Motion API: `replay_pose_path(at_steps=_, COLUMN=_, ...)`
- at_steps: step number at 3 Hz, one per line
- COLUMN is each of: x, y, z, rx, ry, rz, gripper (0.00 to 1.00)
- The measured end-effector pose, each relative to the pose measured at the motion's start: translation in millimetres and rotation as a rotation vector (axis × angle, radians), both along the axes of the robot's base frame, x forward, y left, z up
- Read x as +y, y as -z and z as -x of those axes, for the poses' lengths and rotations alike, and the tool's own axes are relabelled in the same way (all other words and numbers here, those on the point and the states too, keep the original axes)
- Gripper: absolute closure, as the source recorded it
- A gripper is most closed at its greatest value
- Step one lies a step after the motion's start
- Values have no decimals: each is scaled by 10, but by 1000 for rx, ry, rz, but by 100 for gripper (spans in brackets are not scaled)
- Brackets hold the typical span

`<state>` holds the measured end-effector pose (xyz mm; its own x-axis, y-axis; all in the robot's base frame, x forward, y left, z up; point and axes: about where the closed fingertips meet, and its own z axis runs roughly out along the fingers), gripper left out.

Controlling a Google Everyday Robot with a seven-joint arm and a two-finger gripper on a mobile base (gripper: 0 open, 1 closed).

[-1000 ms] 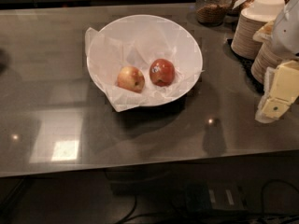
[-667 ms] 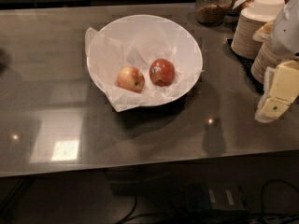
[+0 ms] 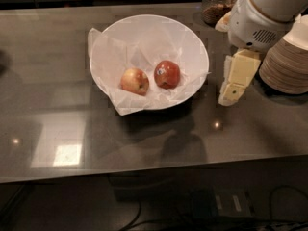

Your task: Pick apple from white bowl

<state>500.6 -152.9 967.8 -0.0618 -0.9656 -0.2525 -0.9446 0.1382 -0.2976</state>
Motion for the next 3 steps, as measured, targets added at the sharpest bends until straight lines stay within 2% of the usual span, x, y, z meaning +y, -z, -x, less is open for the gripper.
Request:
replay_pose_path(at_steps=1, x=228, y=-18, z=-152, rx=-30, ry=-53, rz=-7, gripper=0)
replay_pose_path(at_steps=2, x=230, y=-18, z=-153, rx=-31, ry=-53, rz=-8, gripper=0)
replay_pose_path(at_steps=3, x=258, y=30, z=-212, rx=-24, ry=-43, rz=-43, gripper=0)
